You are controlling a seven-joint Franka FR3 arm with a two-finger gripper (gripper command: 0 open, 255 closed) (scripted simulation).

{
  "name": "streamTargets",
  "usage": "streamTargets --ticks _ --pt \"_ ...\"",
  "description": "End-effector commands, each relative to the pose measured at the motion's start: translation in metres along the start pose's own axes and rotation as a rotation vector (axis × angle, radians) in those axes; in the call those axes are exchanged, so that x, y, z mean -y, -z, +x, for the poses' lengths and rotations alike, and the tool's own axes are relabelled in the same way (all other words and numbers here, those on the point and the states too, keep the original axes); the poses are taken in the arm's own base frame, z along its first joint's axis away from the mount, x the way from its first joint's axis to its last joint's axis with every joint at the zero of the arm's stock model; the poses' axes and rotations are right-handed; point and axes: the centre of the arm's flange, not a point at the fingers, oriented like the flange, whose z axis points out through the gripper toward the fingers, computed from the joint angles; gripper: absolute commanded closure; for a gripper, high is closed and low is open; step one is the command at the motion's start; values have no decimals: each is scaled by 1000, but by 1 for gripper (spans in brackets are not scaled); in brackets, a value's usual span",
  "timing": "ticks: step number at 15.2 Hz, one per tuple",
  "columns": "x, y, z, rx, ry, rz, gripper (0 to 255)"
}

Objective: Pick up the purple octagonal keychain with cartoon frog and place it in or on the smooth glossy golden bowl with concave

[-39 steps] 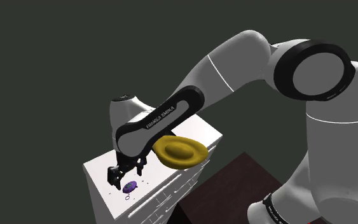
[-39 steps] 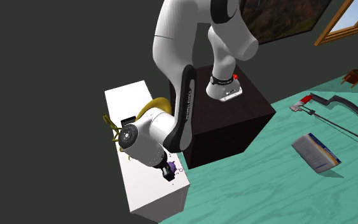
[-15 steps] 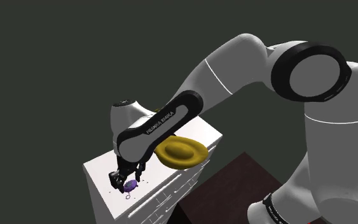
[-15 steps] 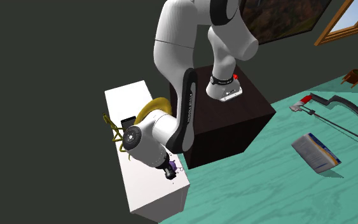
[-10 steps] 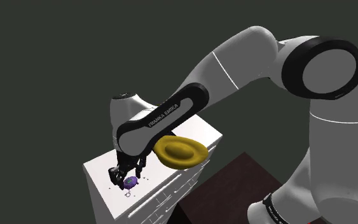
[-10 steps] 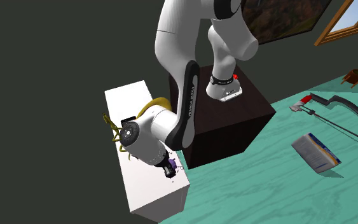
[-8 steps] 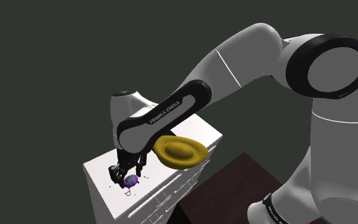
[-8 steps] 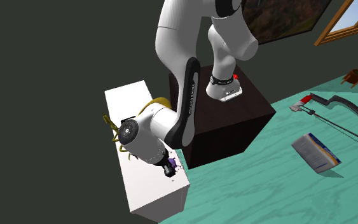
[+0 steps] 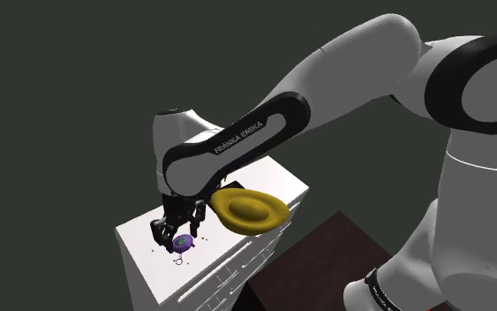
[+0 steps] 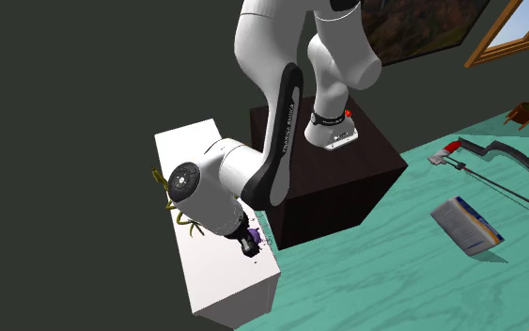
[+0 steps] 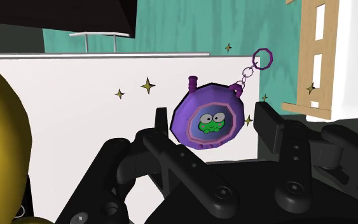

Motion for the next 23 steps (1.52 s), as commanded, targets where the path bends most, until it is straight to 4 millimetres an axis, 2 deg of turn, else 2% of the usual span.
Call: streamTargets --ticks 1,15,23 --pt "2 11 -3 0 0 0 255" --pt "7 78 -23 0 0 0 255" --pt "-98 89 -30 0 0 0 255"
